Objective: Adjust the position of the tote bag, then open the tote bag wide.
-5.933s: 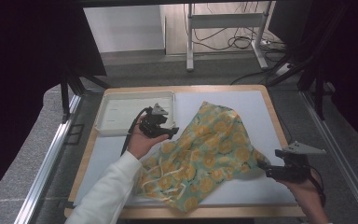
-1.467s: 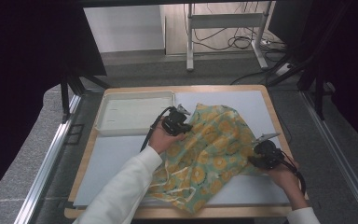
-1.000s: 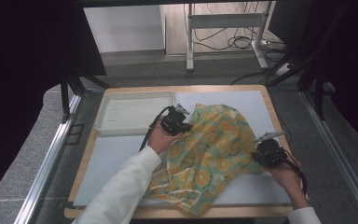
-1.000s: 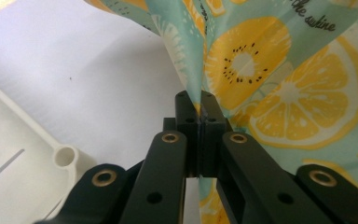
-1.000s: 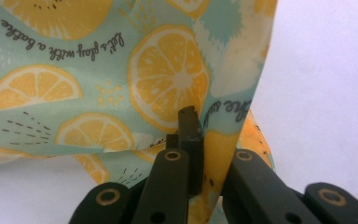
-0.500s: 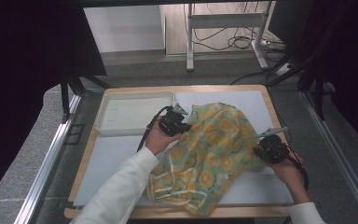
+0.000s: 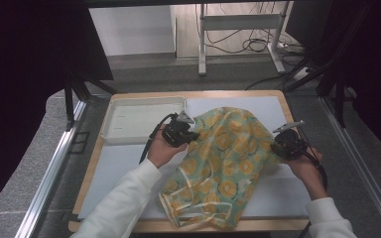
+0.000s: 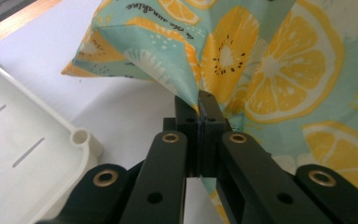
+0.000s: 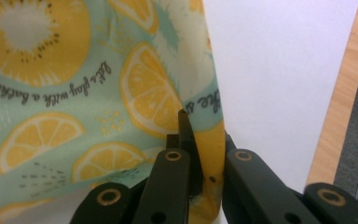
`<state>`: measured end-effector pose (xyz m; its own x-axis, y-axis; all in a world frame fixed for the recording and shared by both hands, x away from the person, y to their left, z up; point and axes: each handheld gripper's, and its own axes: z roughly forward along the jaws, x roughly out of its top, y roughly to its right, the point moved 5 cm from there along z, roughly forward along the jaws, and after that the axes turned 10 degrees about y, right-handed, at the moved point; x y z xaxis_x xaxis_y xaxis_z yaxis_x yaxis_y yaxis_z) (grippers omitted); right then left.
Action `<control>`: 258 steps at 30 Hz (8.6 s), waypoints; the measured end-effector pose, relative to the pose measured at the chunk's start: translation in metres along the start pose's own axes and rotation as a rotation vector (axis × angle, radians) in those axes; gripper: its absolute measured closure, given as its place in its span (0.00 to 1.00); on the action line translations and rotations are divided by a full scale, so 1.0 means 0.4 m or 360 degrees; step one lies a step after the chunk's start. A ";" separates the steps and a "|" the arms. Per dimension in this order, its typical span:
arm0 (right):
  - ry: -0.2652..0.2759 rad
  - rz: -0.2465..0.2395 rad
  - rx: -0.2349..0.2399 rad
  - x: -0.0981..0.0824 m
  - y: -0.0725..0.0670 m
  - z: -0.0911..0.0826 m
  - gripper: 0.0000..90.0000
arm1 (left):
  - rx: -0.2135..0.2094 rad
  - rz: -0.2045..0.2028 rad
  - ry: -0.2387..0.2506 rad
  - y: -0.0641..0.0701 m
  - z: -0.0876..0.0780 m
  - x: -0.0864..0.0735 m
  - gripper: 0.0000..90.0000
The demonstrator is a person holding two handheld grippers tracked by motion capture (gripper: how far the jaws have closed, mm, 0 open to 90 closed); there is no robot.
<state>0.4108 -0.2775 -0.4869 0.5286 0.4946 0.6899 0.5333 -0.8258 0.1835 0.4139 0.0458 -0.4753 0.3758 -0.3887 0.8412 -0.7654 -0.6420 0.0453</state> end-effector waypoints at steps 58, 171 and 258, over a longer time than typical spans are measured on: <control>0.0115 0.0091 0.0040 0.093 0.069 0.081 0.51 | 0.0010 -0.0098 0.0109 0.021 -0.083 -0.124 0.55; -0.0066 -0.0075 0.0384 -0.195 -0.275 -0.048 0.70 | -0.0245 0.0068 0.0126 0.251 -0.186 -0.156 0.39; 0.0105 -0.0185 0.0716 -0.149 -0.434 -0.142 0.96 | -0.0328 -0.0119 -0.0035 0.225 -0.107 -0.187 1.00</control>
<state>0.2494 -0.1790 -0.5200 0.4130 0.5464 0.7286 0.8276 -0.5592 -0.0498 0.2945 0.0452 -0.5112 0.4452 -0.3608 0.8196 -0.8247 -0.5217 0.2183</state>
